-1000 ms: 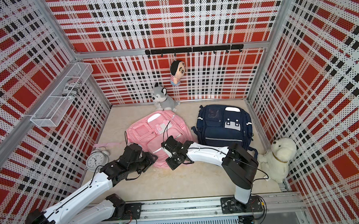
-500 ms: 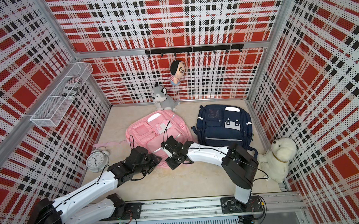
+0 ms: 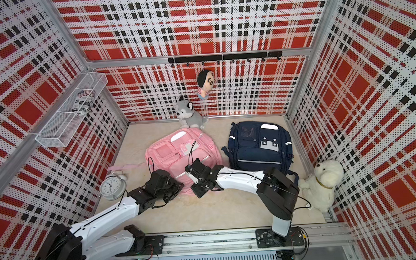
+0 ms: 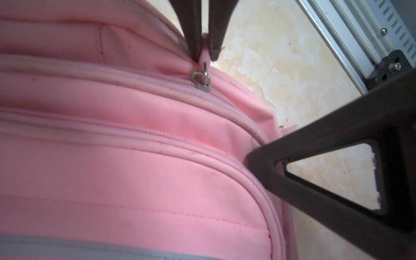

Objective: Zip up the backpack
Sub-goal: Zip the zipper on the backpack.

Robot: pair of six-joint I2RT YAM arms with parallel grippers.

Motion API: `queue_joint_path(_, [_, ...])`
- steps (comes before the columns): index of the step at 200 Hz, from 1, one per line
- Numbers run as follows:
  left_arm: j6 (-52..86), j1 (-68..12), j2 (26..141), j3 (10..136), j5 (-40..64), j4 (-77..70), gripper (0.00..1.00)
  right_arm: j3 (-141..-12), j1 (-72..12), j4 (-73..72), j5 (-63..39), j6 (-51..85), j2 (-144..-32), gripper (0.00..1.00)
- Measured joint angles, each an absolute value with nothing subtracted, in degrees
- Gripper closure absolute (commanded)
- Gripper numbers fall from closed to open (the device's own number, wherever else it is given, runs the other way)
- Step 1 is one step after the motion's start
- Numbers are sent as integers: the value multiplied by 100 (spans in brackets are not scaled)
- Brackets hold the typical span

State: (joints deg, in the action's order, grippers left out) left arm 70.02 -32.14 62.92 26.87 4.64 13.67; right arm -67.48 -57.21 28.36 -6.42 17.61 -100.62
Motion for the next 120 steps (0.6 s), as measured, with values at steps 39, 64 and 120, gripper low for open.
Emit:
queue_joint_path(39, [6836,-2950,6370,2626,687,1216,100,-6689,-5728,2764,-674,1649,-10062,100])
queue_joint_path(64, [6622,-2703,6370,2617,862,1212,100,-6689,-5728,2751,-679,1494,-10062,100])
queue_joint_path(120, [5927,-2008,6123,2641,1166,1614,100,-6665,-5441,2773,-746,939,-10038,100])
